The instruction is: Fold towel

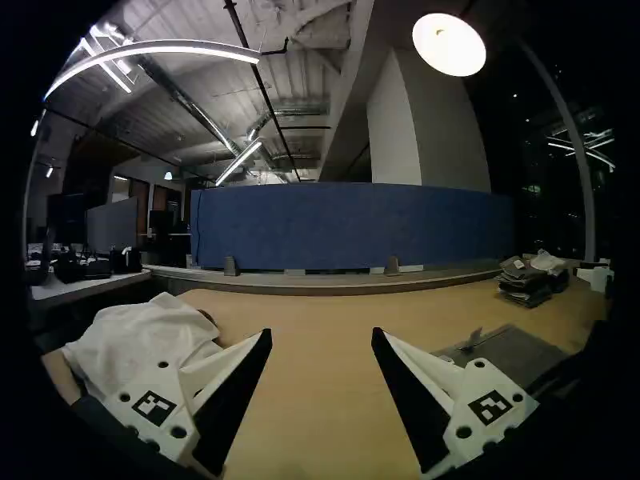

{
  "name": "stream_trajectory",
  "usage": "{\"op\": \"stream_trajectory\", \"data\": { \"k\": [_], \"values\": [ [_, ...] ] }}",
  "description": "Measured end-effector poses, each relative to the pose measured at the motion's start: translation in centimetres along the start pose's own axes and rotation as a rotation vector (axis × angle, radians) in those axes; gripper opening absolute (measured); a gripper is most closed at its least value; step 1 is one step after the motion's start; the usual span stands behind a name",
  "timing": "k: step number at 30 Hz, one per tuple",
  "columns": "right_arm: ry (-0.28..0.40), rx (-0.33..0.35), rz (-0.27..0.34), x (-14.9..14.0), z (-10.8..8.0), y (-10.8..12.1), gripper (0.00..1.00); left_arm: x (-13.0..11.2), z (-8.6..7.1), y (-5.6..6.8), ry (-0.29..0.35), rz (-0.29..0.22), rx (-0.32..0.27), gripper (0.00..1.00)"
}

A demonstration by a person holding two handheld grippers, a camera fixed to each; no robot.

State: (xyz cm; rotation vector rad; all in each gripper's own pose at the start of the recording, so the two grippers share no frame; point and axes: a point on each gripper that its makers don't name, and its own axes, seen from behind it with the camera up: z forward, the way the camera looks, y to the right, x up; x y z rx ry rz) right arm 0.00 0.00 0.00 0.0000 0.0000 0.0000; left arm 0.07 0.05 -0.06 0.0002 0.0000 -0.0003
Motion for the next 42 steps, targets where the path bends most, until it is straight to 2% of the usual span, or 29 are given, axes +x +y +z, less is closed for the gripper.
{"op": "stream_trajectory", "data": {
  "k": [33, 36, 39, 42],
  "values": [
    [0.003, 0.005, -0.001, 0.0, -0.1, -0.2, 1.0, -0.1, -0.1, 0.1, 0.003, -0.005, -0.004, 0.92],
    [0.001, 0.004, 0.0, 0.0, -0.2, -0.3, 1.0, 0.3, -0.2, 0.0, 0.006, -0.015, -0.007, 0.92],
    [-0.005, 0.001, 0.001, 0.5, -0.5, -0.5, 1.0, 1.8, -0.3, -0.1, 0.022, -0.024, -0.013, 0.92],
    [0.007, -0.002, -0.006, 2.1, -0.8, -0.5, 1.0, 3.5, -0.3, -0.1, 0.034, -0.008, -0.012, 0.92]
  ]
}}
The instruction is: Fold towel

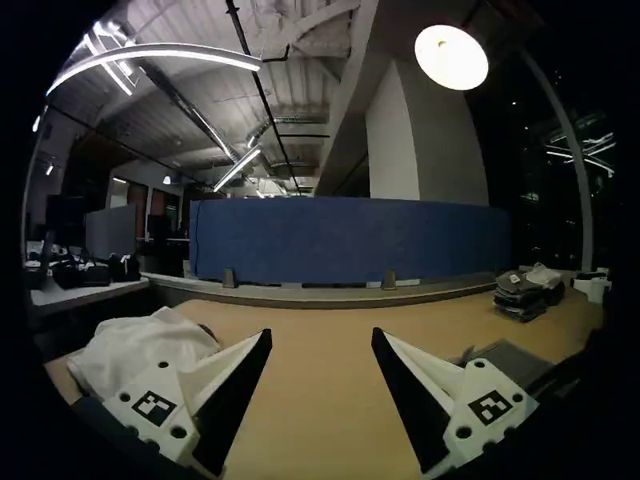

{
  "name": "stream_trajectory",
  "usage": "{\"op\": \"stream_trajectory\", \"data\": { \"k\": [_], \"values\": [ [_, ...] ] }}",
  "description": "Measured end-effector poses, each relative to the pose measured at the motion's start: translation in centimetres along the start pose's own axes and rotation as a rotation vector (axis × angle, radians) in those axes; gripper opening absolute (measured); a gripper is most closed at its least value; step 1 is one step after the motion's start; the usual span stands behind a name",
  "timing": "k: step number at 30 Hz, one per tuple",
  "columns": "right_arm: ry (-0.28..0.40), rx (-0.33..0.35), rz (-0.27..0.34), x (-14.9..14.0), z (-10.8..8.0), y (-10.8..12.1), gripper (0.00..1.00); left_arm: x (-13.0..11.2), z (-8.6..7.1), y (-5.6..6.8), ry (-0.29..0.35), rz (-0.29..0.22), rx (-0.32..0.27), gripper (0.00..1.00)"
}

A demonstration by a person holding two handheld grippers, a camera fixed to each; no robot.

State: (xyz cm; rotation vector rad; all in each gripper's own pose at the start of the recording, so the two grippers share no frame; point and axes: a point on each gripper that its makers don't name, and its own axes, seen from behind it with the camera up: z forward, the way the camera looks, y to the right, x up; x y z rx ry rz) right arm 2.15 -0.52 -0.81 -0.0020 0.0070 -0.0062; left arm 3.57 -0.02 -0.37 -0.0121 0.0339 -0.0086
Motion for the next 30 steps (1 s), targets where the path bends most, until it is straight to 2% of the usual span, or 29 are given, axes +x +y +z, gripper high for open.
{"op": "stream_trajectory", "data": {
  "k": [3, 11, 15, 19, 25, 30],
  "values": [
    [0.005, -0.002, 0.0, 2.2, -0.4, 0.1, 1.0, 1.6, 0.0, 0.2, -0.012, 0.018, -0.001, 0.92],
    [0.001, -0.015, -0.009, 8.2, -1.6, 0.7, 1.0, 7.1, -0.3, 0.6, -0.035, 0.006, -0.014, 0.92],
    [0.004, -0.016, 0.006, 11.4, -2.2, 0.8, 1.0, 10.0, -0.6, 0.8, -0.043, 0.014, -0.026, 0.92],
    [-0.003, -0.017, 0.016, 13.6, -2.6, 1.2, 1.0, 12.5, -1.1, 1.8, -0.05, 0.032, -0.059, 0.92],
    [-0.022, 0.009, 0.013, 15.3, -3.0, 0.9, 1.0, 13.5, -1.6, 3.3, -0.085, 0.085, -0.123, 0.92],
    [-0.075, 0.087, 0.0, 15.4, -3.4, -0.4, 1.0, 13.1, -2.3, 5.0, -0.148, 0.105, -0.216, 0.92]
  ]
}}
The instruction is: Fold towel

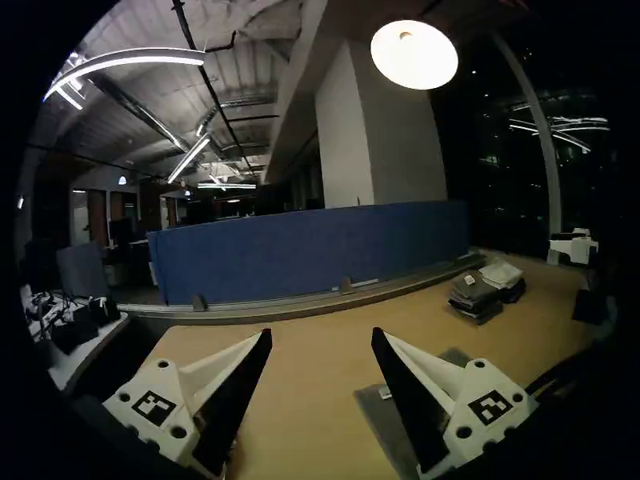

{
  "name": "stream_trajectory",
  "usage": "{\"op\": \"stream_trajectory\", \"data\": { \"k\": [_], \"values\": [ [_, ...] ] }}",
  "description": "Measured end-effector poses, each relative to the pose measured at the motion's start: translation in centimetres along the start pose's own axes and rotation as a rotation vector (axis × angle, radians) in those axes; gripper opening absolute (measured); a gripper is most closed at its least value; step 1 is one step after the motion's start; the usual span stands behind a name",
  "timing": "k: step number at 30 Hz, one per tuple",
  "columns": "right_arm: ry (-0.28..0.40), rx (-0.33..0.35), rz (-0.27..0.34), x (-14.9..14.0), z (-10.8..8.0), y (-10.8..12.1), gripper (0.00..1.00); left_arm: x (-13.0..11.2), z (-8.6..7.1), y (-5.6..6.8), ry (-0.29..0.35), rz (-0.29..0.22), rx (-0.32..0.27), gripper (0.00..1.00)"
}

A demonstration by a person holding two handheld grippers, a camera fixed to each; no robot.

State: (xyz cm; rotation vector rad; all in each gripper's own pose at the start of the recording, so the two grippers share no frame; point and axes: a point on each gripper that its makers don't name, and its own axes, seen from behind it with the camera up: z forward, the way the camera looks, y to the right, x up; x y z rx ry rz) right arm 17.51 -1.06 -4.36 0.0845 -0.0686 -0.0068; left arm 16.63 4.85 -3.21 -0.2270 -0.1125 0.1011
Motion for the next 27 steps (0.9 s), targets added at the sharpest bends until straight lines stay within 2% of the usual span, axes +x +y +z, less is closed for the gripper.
{"op": "stream_trajectory", "data": {
  "k": [6, 15, 21, 27],
  "values": [
    [-0.139, 0.151, -0.022, -1.1, -1.1, -2.5, 1.0, -1.3, -0.5, 2.4, -0.099, 0.044, -0.138, 0.92],
    [-0.389, 0.412, -0.147, -4.9, -4.0, -6.8, 1.0, -4.2, -2.1, 5.8, -0.264, 0.177, -0.313, 0.92],
    [-0.489, 0.505, -0.174, -6.6, -5.6, -8.6, 1.0, -6.2, -3.2, 7.9, -0.343, 0.233, -0.41, 0.92],
    [-0.554, 0.559, -0.214, -8.3, -6.9, -9.8, 1.0, -7.8, -3.8, 8.5, -0.383, 0.267, -0.443, 0.92]
  ]
}}
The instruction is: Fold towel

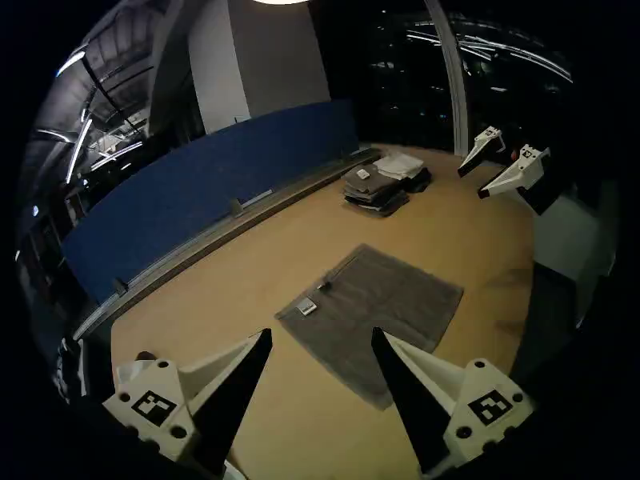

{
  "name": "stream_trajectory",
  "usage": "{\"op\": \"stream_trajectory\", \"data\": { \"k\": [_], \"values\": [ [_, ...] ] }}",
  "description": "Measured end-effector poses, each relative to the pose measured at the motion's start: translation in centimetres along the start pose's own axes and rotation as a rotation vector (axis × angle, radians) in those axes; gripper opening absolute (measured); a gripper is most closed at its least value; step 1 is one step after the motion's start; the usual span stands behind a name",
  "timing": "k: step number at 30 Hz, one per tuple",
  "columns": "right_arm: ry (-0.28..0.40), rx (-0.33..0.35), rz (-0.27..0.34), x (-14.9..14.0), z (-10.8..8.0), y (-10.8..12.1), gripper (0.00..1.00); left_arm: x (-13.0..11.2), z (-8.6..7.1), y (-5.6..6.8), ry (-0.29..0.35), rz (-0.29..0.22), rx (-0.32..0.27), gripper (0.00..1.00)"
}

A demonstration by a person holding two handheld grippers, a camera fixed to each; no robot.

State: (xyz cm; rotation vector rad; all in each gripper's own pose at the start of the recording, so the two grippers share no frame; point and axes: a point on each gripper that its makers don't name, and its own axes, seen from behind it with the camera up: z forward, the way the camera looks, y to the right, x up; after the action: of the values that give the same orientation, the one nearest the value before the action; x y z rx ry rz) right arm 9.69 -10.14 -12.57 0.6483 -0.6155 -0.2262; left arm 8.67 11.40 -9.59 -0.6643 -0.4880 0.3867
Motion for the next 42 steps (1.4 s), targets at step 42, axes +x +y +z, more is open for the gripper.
{"op": "stream_trajectory", "data": {
  "k": [42],
  "values": [
    [-0.101, -0.01, 0.041, -11.9, 7.8, -2.5, 1.0, -12.6, 7.0, 7.8, -0.173, -0.04, -0.125, 0.92]
  ]
}}
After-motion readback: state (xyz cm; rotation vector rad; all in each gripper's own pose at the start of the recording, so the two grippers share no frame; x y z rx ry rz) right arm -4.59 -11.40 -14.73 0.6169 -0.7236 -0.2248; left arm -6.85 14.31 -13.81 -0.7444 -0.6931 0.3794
